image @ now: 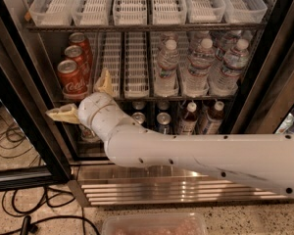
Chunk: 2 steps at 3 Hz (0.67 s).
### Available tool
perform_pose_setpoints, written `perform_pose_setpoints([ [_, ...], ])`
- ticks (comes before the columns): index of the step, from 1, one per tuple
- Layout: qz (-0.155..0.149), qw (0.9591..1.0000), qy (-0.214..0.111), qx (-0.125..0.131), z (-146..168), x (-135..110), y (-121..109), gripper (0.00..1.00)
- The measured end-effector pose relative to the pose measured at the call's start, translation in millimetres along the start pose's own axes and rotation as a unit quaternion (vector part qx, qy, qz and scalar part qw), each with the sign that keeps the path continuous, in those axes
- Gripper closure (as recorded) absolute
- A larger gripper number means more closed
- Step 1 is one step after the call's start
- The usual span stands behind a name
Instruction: Pick coke can from middle shelf of fridge
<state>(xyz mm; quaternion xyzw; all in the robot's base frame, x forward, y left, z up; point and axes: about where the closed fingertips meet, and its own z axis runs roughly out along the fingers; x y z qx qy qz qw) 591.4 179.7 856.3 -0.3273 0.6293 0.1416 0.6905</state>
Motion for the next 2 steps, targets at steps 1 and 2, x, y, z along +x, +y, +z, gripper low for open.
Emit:
perform_pose_setpoints([
  [1,0.008,0.9996,-0.022,0.018,23.2,7.2,14.7,0.07],
  [2,0.010,0.9979,-0.041,0.050,42.2,9.0,20.3,0.26],
])
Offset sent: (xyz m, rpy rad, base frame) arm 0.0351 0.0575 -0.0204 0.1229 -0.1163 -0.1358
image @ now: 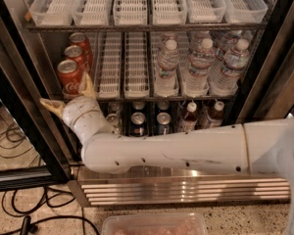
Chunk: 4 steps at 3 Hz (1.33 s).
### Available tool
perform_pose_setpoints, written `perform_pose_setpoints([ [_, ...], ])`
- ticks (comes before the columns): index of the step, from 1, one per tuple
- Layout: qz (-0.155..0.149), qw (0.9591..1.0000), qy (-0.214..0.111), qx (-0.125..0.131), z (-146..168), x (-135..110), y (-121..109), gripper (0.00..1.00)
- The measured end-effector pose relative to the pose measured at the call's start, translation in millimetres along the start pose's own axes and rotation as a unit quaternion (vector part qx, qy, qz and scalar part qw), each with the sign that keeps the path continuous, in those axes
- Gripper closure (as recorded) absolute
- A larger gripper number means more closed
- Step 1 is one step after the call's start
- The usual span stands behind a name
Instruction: Pick coke can from middle shelf of fridge
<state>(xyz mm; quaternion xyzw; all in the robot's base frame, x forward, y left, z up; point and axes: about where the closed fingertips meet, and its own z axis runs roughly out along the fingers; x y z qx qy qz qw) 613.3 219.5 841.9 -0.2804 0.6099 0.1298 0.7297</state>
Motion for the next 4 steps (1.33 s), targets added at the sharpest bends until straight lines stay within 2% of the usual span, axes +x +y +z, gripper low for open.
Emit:
perform_pose_setpoints([
  [1,-0.005,0.9996,-0.006,0.029,8.6,1.6,1.5,0.33],
  [3,-0.018,0.9962,-0.002,0.085,10.0,4.0,-9.2,0.32],
  [4,-0.021,0.9957,-0.001,0.091,8.9,4.0,-11.3,0.30],
])
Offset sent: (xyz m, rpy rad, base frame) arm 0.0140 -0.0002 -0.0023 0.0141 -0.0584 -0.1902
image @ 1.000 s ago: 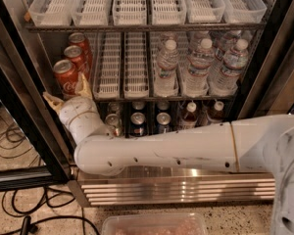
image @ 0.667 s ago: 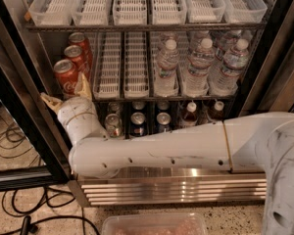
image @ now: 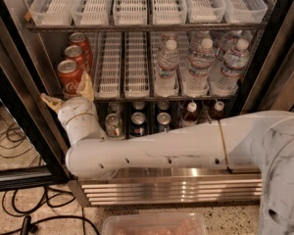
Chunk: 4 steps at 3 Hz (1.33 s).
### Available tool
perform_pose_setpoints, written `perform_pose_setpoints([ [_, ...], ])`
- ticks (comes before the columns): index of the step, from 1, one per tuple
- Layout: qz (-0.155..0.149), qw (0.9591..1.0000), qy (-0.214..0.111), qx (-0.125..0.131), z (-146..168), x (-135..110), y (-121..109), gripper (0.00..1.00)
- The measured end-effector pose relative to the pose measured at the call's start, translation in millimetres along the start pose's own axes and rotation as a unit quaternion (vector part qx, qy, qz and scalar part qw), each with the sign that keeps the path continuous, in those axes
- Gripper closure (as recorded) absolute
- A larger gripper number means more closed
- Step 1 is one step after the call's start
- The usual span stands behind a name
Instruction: Pick coke can from middle shelf of fridge
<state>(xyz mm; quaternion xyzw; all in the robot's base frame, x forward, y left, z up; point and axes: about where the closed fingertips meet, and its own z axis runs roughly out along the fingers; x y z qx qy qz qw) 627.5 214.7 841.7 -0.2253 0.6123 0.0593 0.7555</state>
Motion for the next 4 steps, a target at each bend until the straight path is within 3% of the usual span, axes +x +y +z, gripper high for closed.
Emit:
perform_pose_setpoints([
  [2,-0.012,0.9992,-0.001,0.037,6.5,2.8,-25.0,0.26],
  [3,-0.012,0.9992,-0.001,0.038,1.7,1.9,-24.2,0.40],
  [4,-0.013,0.9990,0.000,0.043,0.6,2.8,-28.5,0.38],
])
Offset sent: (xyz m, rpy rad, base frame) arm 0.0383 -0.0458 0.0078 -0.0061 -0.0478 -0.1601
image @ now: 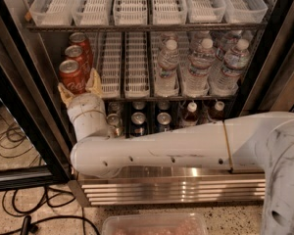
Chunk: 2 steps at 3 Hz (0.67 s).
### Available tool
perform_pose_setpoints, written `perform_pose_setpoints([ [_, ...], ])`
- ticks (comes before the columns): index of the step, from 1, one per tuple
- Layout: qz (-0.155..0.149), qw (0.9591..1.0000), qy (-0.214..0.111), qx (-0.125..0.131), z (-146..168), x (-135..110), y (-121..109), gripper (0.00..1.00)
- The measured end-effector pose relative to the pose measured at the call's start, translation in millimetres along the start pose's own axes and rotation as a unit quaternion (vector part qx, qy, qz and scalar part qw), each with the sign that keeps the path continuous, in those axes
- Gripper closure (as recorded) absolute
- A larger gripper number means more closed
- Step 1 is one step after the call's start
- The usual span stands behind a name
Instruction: Pick coke can from middle shelf of fridge
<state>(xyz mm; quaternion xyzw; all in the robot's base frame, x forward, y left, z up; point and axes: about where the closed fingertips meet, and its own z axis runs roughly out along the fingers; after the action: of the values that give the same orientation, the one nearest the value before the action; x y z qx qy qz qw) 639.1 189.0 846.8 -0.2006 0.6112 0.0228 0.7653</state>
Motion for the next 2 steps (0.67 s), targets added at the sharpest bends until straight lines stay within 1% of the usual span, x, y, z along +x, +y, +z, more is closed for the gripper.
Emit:
perform_pose_setpoints([
  [1,-0.010,0.9999,0.000,0.007,-11.8,-7.4,-14.2,0.22],
  [2,-0.020,0.9996,-0.002,0.020,-27.8,-16.8,-28.6,0.18],
])
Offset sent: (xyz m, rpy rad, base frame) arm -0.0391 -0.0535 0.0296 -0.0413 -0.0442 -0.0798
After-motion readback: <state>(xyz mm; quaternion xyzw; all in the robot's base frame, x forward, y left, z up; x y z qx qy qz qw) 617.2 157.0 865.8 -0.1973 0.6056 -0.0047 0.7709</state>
